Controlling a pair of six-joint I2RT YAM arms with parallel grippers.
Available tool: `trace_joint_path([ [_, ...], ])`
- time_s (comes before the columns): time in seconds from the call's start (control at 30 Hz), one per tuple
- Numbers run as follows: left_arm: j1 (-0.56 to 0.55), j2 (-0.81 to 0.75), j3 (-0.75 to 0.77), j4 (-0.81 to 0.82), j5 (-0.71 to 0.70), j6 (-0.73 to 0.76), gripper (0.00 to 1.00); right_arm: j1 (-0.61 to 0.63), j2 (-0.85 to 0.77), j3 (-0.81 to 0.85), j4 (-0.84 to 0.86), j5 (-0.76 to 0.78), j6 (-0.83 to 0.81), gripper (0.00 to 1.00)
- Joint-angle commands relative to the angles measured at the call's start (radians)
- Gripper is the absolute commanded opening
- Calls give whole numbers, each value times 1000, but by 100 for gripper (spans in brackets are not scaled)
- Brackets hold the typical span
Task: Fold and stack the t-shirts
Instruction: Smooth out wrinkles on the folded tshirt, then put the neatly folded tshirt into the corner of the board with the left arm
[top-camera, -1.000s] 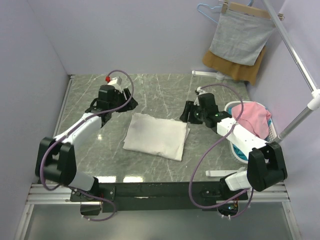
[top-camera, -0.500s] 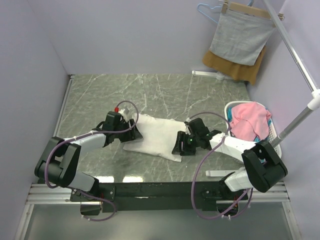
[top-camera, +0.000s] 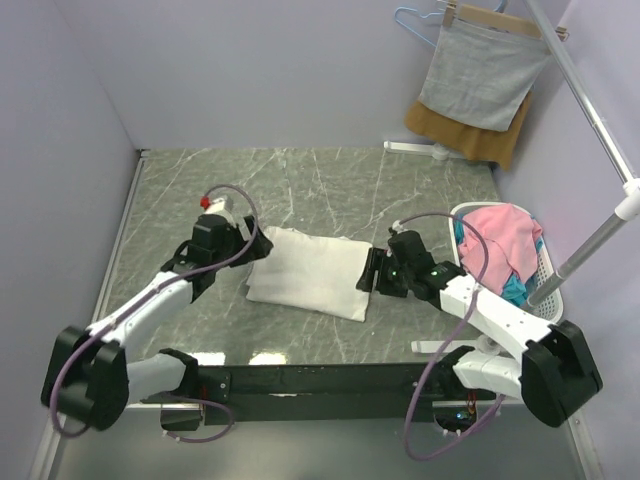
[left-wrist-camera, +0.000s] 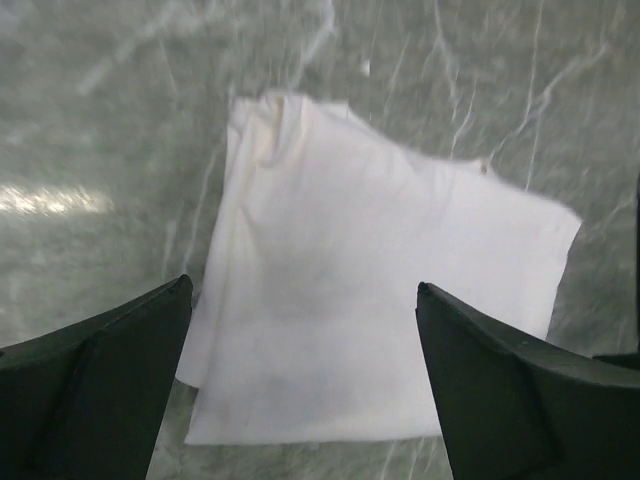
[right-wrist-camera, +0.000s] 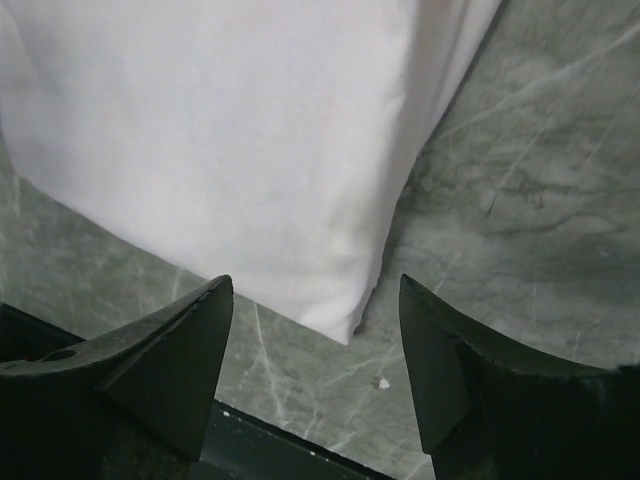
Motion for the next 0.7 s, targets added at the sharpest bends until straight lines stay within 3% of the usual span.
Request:
trace_joint_path([
  [0.0, 51, -47, 22, -8, -108, 4, 100, -16, -42, 70, -3, 94, -26, 75],
  [0.27, 83, 171, -27, 127, 16, 19, 99, -78, 33, 118, 22, 50, -72, 75],
  [0.67, 83, 315, -46, 248, 259, 77, 100, -168, 117, 79, 70, -48, -86, 76],
])
